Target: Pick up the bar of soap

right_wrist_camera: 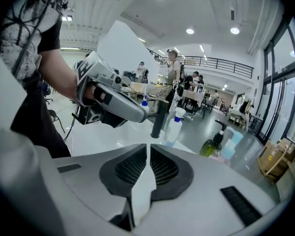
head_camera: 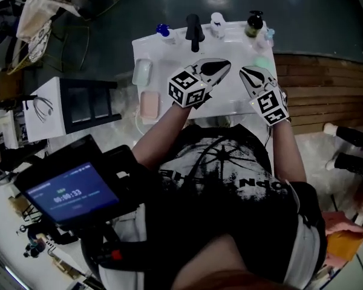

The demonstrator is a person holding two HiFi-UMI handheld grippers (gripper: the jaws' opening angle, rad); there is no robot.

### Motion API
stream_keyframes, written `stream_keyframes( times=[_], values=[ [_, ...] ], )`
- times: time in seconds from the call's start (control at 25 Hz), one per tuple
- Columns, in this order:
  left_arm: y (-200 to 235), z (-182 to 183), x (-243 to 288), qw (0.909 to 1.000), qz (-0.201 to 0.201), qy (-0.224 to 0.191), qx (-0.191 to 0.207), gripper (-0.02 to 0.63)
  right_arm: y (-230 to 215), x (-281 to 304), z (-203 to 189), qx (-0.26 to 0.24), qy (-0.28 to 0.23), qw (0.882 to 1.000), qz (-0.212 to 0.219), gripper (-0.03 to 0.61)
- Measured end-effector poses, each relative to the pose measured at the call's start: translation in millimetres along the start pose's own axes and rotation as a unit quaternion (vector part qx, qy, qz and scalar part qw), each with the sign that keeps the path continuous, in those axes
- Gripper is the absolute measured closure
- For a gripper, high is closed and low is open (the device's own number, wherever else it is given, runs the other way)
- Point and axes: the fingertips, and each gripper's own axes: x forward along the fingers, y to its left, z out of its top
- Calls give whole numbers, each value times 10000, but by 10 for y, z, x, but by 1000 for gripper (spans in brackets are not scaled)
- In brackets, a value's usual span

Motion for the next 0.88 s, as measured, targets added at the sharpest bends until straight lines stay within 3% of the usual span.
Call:
stream_keyframes(
  times=[0.28,0.52,0.88],
  values=[
    [137,465,-751,9966,491,-639,164,601,165,177,830,-112,-702,9973,164,561],
    [275,656,-1411,9907,936,-951,264,601,341,297,1456,99,-1303,9908,357,563],
    [415,749,-2088,9827,1422,-1138,330,601,569,408,1927,151,-1680,9843,526,563]
  ],
)
